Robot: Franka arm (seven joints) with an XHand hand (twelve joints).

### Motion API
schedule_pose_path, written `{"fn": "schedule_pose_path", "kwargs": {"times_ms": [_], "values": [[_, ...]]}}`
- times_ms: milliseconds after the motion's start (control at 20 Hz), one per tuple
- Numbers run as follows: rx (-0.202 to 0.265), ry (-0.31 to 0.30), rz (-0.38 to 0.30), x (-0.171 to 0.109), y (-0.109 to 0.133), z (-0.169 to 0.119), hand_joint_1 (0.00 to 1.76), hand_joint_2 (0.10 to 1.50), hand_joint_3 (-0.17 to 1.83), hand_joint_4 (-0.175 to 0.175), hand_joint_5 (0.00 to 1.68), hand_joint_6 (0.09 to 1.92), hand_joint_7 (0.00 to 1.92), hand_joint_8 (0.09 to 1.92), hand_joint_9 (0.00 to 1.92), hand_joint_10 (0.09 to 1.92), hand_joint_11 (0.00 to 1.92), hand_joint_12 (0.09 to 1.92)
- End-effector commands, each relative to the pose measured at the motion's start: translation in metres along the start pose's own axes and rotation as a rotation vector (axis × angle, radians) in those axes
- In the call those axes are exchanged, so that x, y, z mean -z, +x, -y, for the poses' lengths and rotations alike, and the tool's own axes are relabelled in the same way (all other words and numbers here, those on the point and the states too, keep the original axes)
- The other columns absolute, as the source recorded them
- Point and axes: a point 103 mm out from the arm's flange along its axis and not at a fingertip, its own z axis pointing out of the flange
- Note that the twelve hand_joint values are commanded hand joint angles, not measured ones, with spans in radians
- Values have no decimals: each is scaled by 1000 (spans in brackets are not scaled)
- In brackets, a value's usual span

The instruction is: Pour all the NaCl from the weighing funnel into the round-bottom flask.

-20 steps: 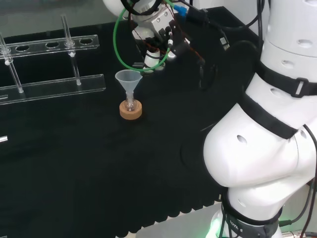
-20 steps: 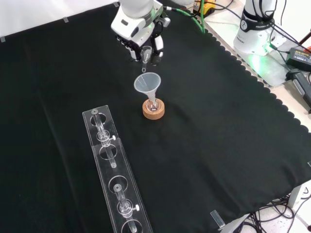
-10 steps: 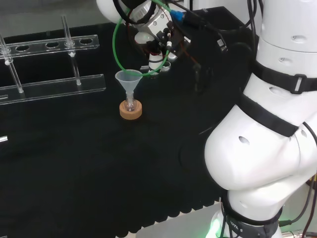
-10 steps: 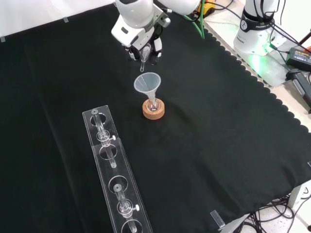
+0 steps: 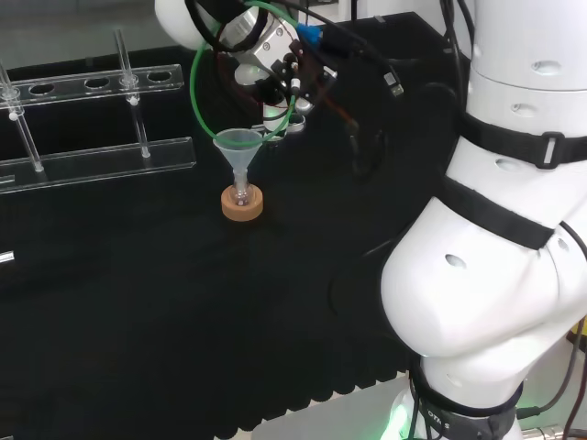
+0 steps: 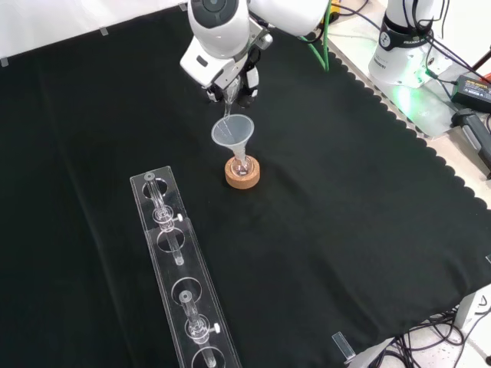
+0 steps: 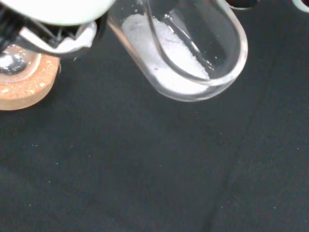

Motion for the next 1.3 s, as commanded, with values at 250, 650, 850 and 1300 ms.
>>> {"fn": "schedule_pose_path", "kwargs": {"times_ms": [250, 650, 850, 1300], "values": [[-29, 73, 82, 5, 5, -10, 1236, 456, 843, -175, 1657, 87, 1920, 211, 1920, 347, 1872, 331], [-54, 101, 161, 15, 0, -3, 1236, 457, 843, -175, 1657, 87, 1920, 212, 1920, 349, 1875, 330], [-61, 97, 190, 25, 1, 0, 1236, 457, 842, -175, 1657, 87, 1920, 213, 1920, 351, 1876, 329], [-85, 138, 259, 35, 14, 0, 1236, 457, 842, -175, 1657, 87, 1920, 214, 1920, 354, 1879, 328]]}}
